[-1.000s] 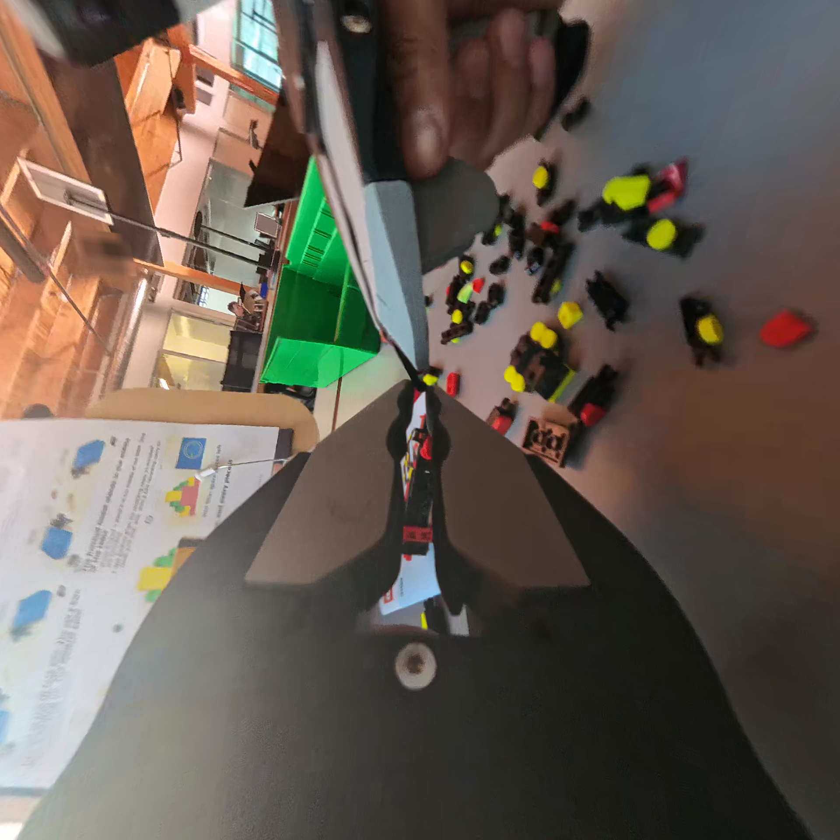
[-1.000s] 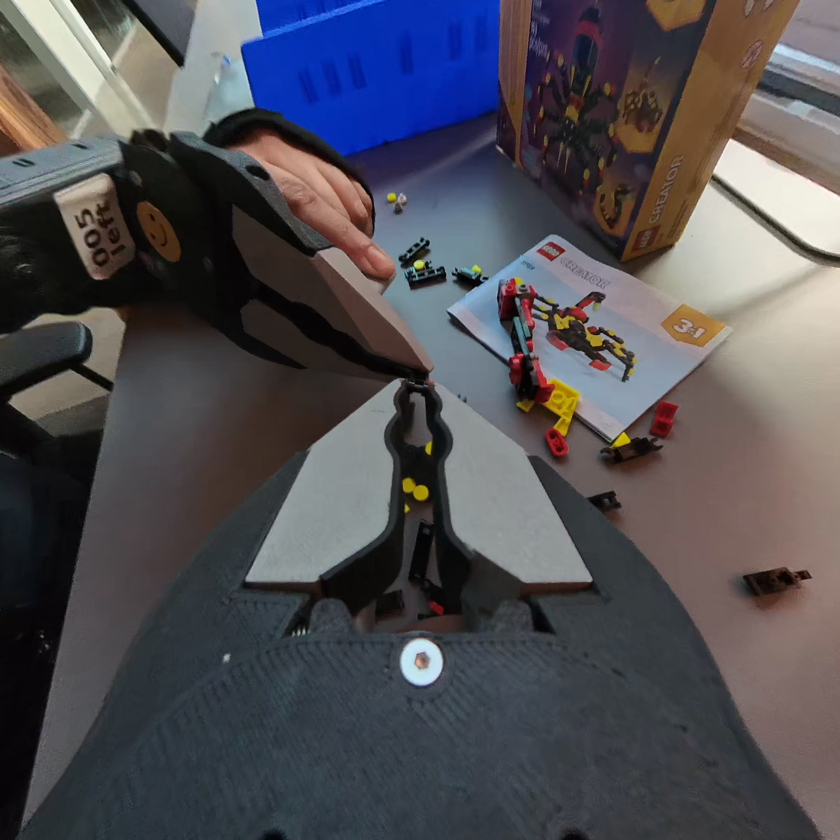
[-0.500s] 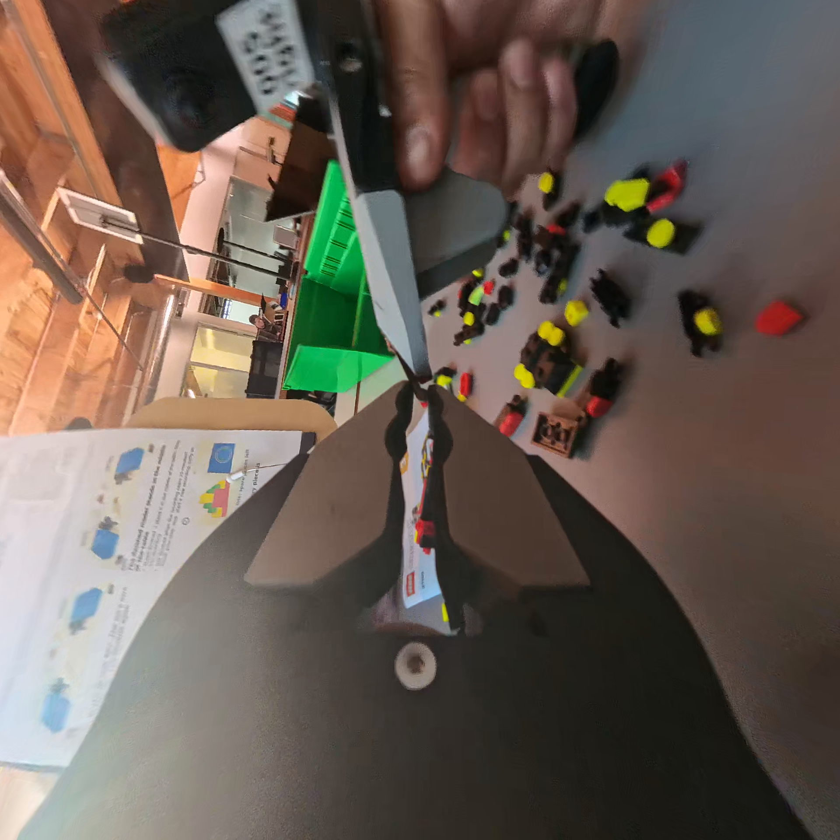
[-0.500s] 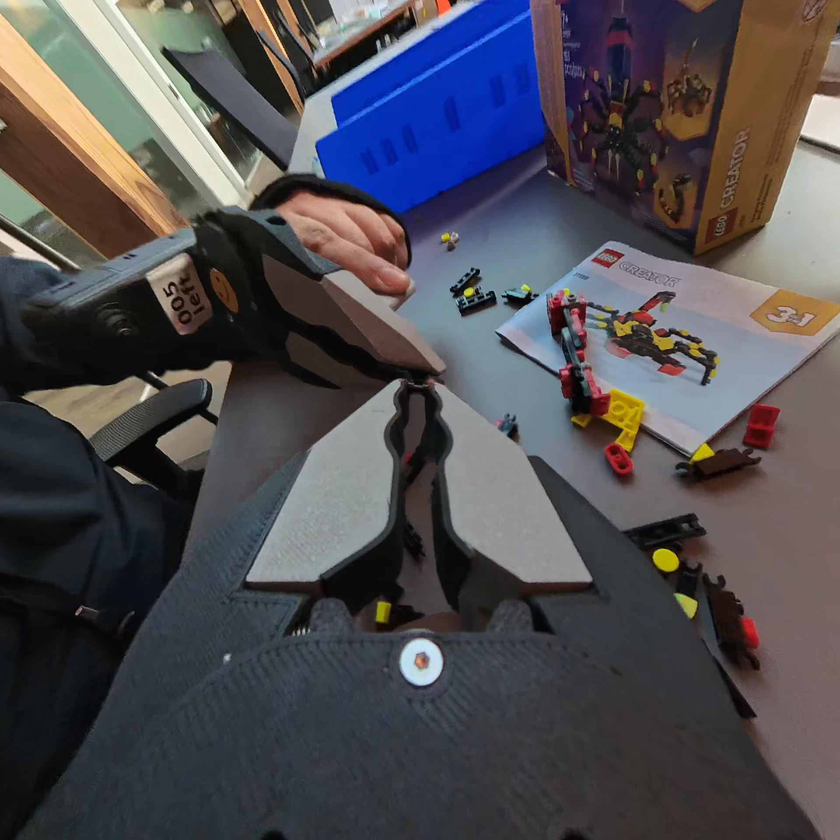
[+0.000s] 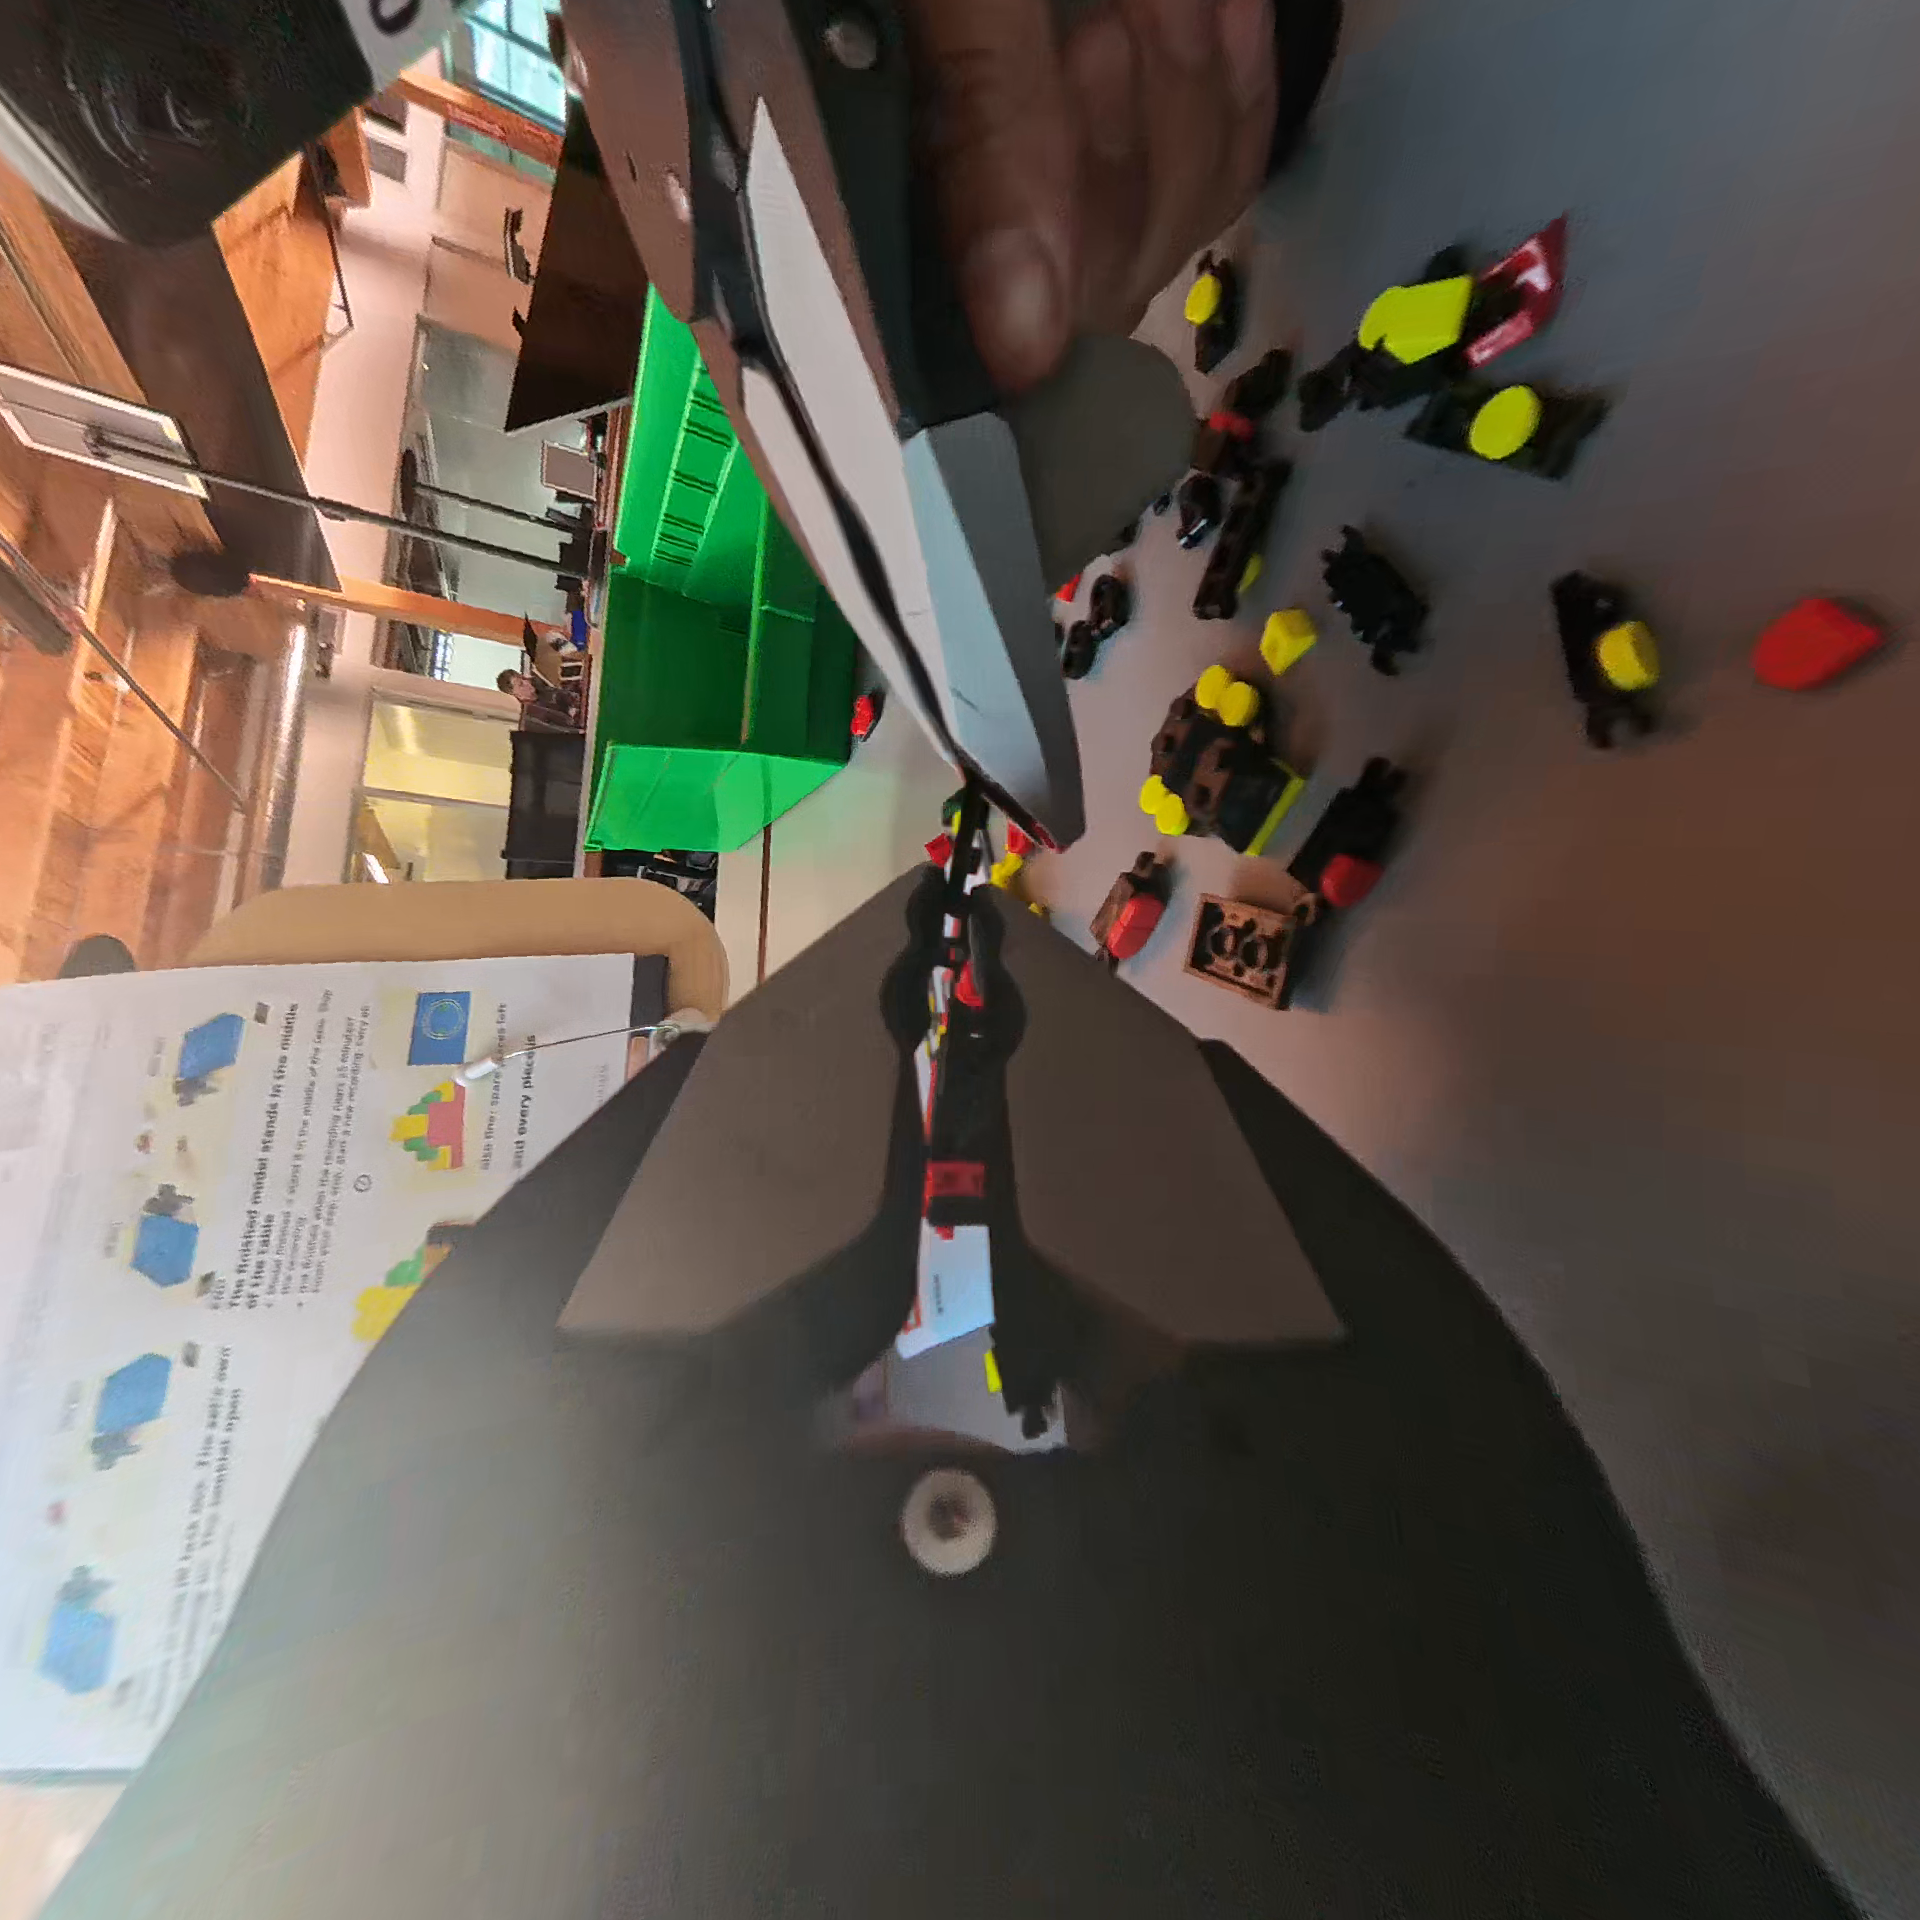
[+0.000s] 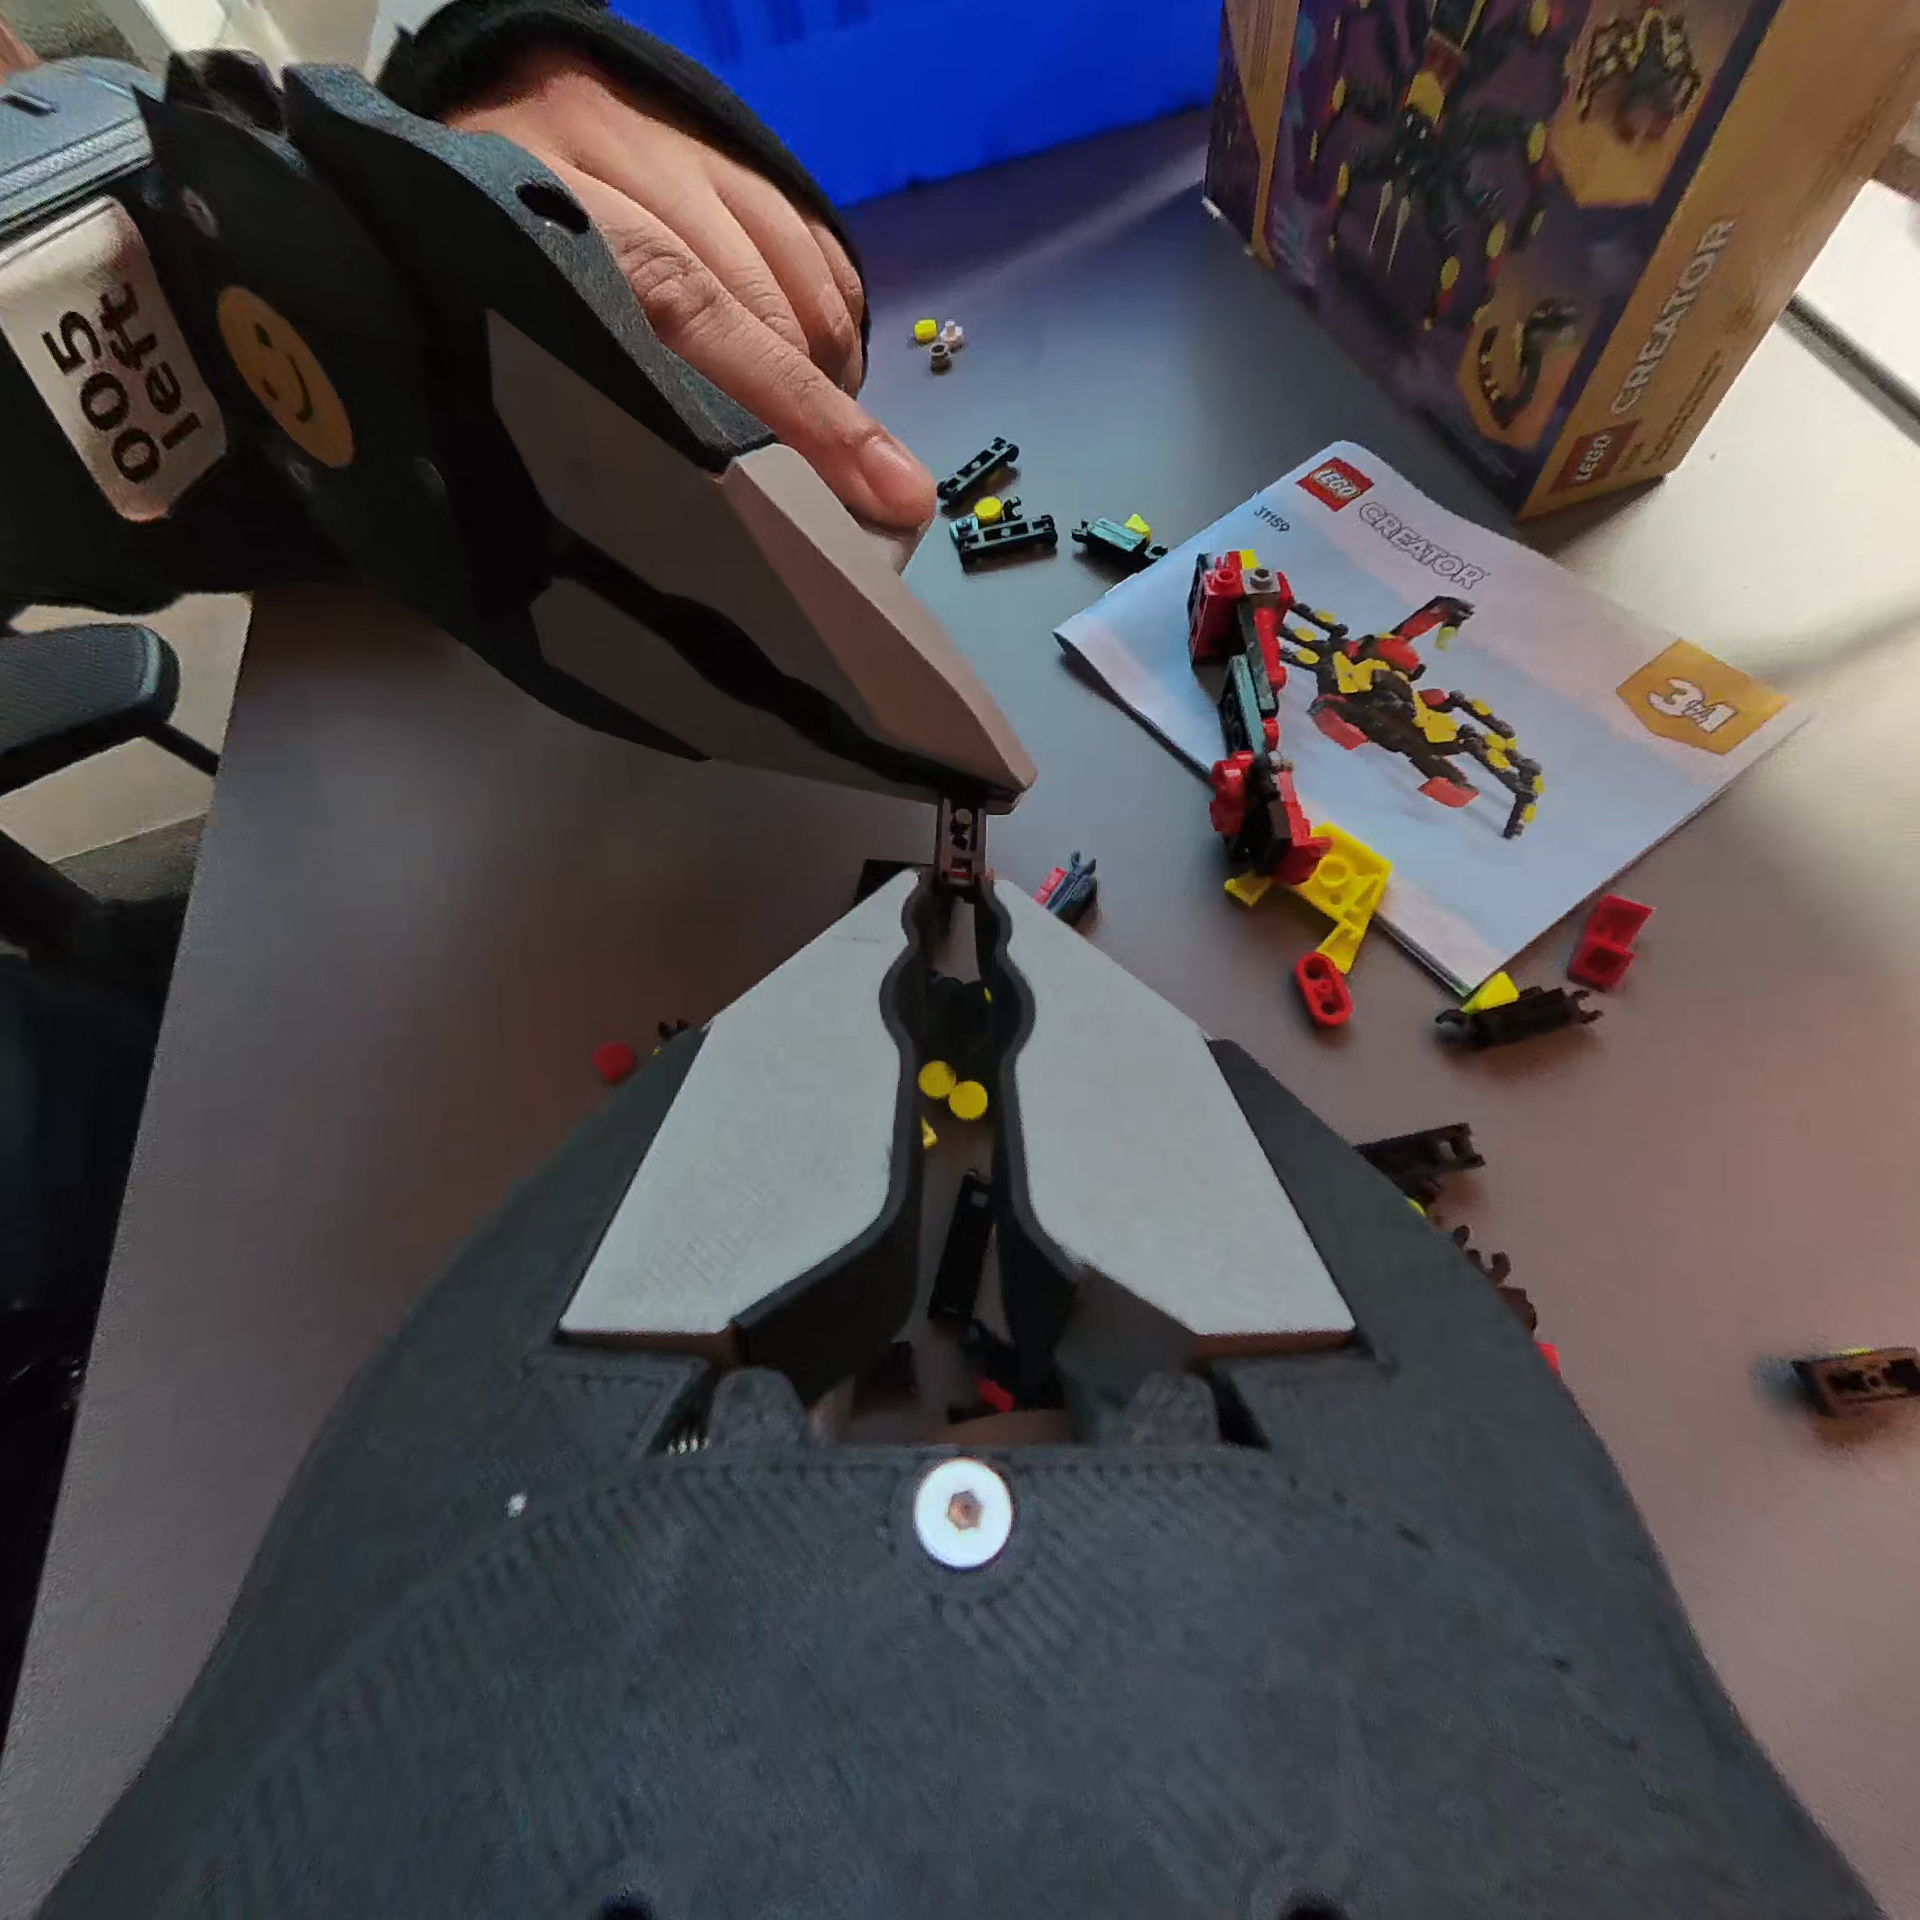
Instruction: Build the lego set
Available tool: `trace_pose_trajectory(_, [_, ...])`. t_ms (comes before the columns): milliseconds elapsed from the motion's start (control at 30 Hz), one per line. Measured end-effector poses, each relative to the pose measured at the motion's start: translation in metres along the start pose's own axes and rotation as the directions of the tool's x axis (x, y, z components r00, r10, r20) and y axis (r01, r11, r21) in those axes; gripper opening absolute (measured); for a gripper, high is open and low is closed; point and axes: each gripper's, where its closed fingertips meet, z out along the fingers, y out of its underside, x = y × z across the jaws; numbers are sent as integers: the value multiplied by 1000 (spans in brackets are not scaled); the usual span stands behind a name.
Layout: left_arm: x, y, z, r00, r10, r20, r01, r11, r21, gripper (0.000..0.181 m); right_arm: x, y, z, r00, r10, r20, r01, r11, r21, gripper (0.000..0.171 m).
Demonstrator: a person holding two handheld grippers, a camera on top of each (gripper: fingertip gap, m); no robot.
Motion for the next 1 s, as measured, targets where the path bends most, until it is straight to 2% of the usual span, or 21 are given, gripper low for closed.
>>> trace_pose_trajectory(33, [1,-1,1,1000,-10,3,10,1000,9,1,0,0,-1,1000,-6,6,6,1000,3,5])
trace_pose_trajectory(167, [-10,5,5,994,-101,46,102,995,-10,2,7,-2,-8,1000,-21,-20,22,999,31,5])
trace_pose_trajectory(267, [-23,18,2,981,-169,96,173,984,-32,2,24,6,-14,993,-42,-112,41,999,-8,5])
trace_pose_trajectory(400, [-30,29,0,954,-278,113,285,957,-52,2,46,7,-29,979,-10,-202,13,1000,10,5])
trace_pose_trajectory(533, [-21,29,5,915,-400,46,402,914,-60,2,54,14,-31,974,23,-226,-24,1000,-1,28])
trace_pose_trajectory(633, [-10,25,7,846,-532,-42,530,846,-62,2,62,3,-39,969,96,-230,-75,993,96,28])
trace_pose_trajectory(733, [-4,18,7,724,-674,-144,674,736,-55,2,64,-9,-51,968,159,-192,-121,973,195,29])
trace_pose_trajectory(833, [-5,19,6,610,-768,-198,773,631,-69,2,55,-2,-48,982,121,-148,-102,986,131,34])
trace_pose_trajectory(900, [-8,22,5,572,-795,-203,802,594,-68,2,62,5,-48,971,89,-221,-71,993,90,30])
trace_pose_trajectory(967, [-7,25,5,551,-808,-210,812,577,-87,2,48,0,-45,981,174,-88,-162,978,135,19])
trace_pose_trajectory(1000, [-6,26,5,547,-810,-213,812,575,-97,2,42,3,-43,978,206,-26,-202,973,114,12])
